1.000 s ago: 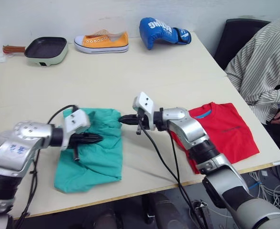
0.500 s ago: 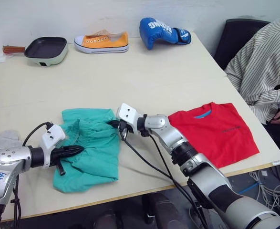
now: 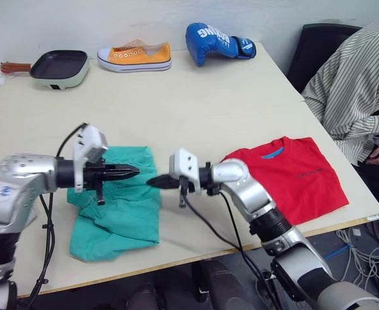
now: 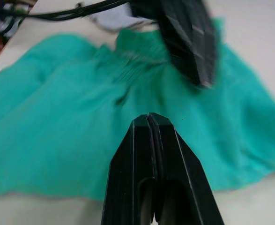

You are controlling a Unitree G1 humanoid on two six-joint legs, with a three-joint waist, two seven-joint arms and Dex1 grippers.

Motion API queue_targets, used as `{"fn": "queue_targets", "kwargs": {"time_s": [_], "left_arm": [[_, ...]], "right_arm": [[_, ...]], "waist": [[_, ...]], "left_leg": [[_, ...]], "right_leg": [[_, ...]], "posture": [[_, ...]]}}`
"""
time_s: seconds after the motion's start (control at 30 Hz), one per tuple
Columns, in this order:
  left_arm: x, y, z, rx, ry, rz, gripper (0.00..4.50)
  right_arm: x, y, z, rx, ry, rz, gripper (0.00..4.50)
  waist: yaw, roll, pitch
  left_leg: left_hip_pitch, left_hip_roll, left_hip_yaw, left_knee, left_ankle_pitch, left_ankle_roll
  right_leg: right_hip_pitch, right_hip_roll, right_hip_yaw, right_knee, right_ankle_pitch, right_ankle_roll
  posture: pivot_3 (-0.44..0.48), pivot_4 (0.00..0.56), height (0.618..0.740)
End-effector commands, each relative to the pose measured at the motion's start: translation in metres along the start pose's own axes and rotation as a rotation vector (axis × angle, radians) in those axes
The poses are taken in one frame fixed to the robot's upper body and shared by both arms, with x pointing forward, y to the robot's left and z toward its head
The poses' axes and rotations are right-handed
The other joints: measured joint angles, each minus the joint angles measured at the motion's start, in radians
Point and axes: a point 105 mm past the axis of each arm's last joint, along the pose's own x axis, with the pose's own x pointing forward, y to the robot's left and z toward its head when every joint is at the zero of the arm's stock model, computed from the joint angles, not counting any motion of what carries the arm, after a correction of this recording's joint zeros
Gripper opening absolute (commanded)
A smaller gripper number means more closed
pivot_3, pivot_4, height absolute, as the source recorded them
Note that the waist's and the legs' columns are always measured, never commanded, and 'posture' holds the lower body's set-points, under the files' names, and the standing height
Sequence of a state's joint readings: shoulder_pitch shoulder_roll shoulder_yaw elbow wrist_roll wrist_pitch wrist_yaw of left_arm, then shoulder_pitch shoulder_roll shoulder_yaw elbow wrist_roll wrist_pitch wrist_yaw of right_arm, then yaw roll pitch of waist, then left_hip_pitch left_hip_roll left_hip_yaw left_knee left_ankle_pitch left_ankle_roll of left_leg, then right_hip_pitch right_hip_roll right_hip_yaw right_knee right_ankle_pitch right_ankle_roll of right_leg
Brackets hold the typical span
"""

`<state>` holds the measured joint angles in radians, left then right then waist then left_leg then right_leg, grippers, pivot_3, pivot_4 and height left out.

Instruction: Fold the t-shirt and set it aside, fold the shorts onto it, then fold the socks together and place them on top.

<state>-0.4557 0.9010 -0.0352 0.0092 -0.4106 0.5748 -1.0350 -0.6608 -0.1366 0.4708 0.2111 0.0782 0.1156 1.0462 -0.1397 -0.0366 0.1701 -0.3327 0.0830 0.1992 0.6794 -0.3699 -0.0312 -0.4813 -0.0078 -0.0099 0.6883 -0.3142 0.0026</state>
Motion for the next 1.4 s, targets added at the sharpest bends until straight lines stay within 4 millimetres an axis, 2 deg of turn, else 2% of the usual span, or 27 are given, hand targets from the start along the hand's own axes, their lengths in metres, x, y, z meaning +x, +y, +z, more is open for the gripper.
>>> {"fn": "queue_targets", "kwargs": {"time_s": [0.03, 0.17, 0.27, 0.37, 0.5, 0.6, 0.63, 0.67, 0.73, 0.83, 0.97, 1.1, 1.13, 1.27, 1.4], "left_arm": [[0.005, 0.020, -0.017, 0.078, 0.086, 0.044, 0.00], [0.010, 0.048, -0.021, 0.084, 0.083, 0.143, 0.00], [0.003, 0.066, -0.018, 0.088, 0.061, 0.219, 0.00], [-0.001, 0.073, -0.016, 0.090, 0.038, 0.241, 0.00], [-0.004, 0.063, 0.003, 0.077, -0.063, 0.185, 0.00], [-0.015, 0.044, 0.017, 0.061, -0.112, 0.100, 0.00], [-0.020, 0.032, 0.020, 0.077, -0.113, 0.050, 0.18], [-0.032, 0.018, 0.026, 0.075, -0.118, 0.003, 0.37], [-0.054, -0.006, 0.035, 0.077, -0.112, -0.058, 0.85], [-0.077, -0.027, 0.044, 0.084, -0.101, -0.065, 1.86], [-0.080, -0.036, 0.047, 0.100, -0.117, -0.047, 3.00], [-0.082, -0.047, 0.048, 0.115, -0.137, -0.059, 4.26], [-0.083, -0.049, 0.048, 0.122, -0.140, -0.059, 4.44], [-0.086, -0.050, 0.053, 0.148, -0.149, -0.034, 4.44], [-0.090, -0.050, 0.053, 0.151, -0.143, -0.014, 4.44]], "right_arm": [[0.015, 0.012, -0.002, -0.067, 0.020, 0.025, 0.01], [0.017, 0.031, -0.024, -0.127, 0.108, 0.093, 0.01], [0.004, 0.047, -0.025, -0.113, 0.097, 0.175, 0.01], [-0.003, 0.053, -0.023, -0.105, 0.083, 0.194, 0.01], [-0.012, 0.036, -0.012, -0.046, 0.045, 0.100, 0.01], [-0.029, 0.015, 0.005, 0.104, -0.016, 0.003, 0.01], [-0.036, 0.008, 0.008, 0.159, -0.021, -0.025, 0.00], [-0.047, -0.001, 0.011, 0.278, -0.029, -0.061, 0.17], [-0.062, -0.007, 0.014, 0.503, -0.030, -0.074, 0.57], [-0.065, 0.003, 0.010, 0.733, 0.008, -0.023, 1.61], [-0.054, -0.006, 0.005, 0.862, 0.003, -0.042, 2.89], [-0.030, -0.015, -0.004, 0.959, 0.016, -0.049, 4.33], [-0.024, -0.018, -0.008, 0.978, 0.034, -0.065, 4.47], [-0.003, -0.024, -0.028, 0.991, 0.123, -0.121, 4.47], [0.019, -0.020, -0.025, 1.018, 0.118, -0.090, 4.47]], "waist": [[0.000, 0.000, 0.000], [0.006, -0.001, 0.000], [0.019, -0.002, -0.001], [0.023, -0.002, -0.001], [0.027, -0.002, -0.001], [0.029, -0.002, -0.001], [0.028, -0.002, -0.001], [0.024, -0.002, -0.001], [0.025, -0.002, -0.001], [0.029, -0.003, -0.001], [0.033, -0.002, -0.001], [0.029, -0.002, -0.001], [0.028, -0.002, -0.001], [0.016, -0.003, -0.001], [-0.002, -0.003, -0.002]], "left_leg": [[-0.001, 0.000, 0.000, 0.001, 0.000, 0.000], [-0.001, 0.000, 0.000, 0.002, 0.000, 0.000], [-0.001, 0.000, 0.000, 0.003, 0.000, 0.000], [0.000, 0.000, 0.000, 0.004, 0.000, 0.000], [0.001, 0.001, 0.000, 0.003, 0.000, 0.000], [-0.001, 0.001, 0.000, 0.004, 0.000, 0.000], [-0.001, 0.001, 0.000, 0.004, 0.000, 0.000], [-0.001, 0.001, 0.000, 0.004, 0.000, 0.000], [-0.001, 0.001, -0.001, 0.004, 0.000, 0.000], [-0.001, 0.002, -0.003, 0.003, 0.000, 0.000], [-0.001, 0.000, -0.005, 0.003, 0.000, 0.000], [-0.002, 0.000, -0.005, 0.004, 0.000, 0.000], [-0.002, 0.000, -0.005, 0.004, 0.000, 0.000], [-0.002, 0.000, -0.004, 0.002, 0.000, 0.000], [0.000, 0.000, -0.004, 0.003, 0.000, 0.000]], "right_leg": [[-0.001, 0.000, 0.000, 0.000, 0.000, 0.000], [-0.001, -0.001, 0.000, 0.000, 0.000, 0.000], [0.000, -0.001, -0.001, 0.001, 0.000, 0.000], [0.001, -0.002, 0.000, 0.001, 0.000, 0.000], [0.000, -0.001, -0.001, 0.002, 0.000, 0.000], [-0.001, -0.002, -0.001, 0.003, 0.000, 0.000], [-0.001, -0.002, -0.001, 0.003, 0.000, 0.000], [-0.001, -0.002, -0.001, 0.003, 0.000, 0.000], [-0.001, -0.002, 0.000, 0.004, 0.000, 0.000], [-0.001, -0.002, -0.001, 0.003, -0.001, -0.002], [0.001, -0.002, -0.002, 0.002, -0.001, -0.002], [0.001, -0.001, -0.001, 0.002, 0.000, -0.001], [0.001, -0.001, -0.001, 0.002, 0.000, -0.001], [0.000, -0.001, -0.001, 0.001, -0.001, -0.001], [0.001, -0.001, -0.001, 0.002, -0.001, -0.001]], "posture": [[0.000, 0.150, 0.740], [0.000, 0.150, 0.740], [0.000, 0.150, 0.740], [0.000, 0.150, 0.740], [0.000, 0.150, 0.740], [0.000, 0.150, 0.740], [0.000, 0.150, 0.740], [0.000, 0.150, 0.740], [0.000, 0.150, 0.740], [0.000, 0.150, 0.740], [0.000, 0.150, 0.740], [0.000, 0.150, 0.740], [0.000, 0.150, 0.740], [0.000, 0.150, 0.740], [0.000, 0.150, 0.740]]}}
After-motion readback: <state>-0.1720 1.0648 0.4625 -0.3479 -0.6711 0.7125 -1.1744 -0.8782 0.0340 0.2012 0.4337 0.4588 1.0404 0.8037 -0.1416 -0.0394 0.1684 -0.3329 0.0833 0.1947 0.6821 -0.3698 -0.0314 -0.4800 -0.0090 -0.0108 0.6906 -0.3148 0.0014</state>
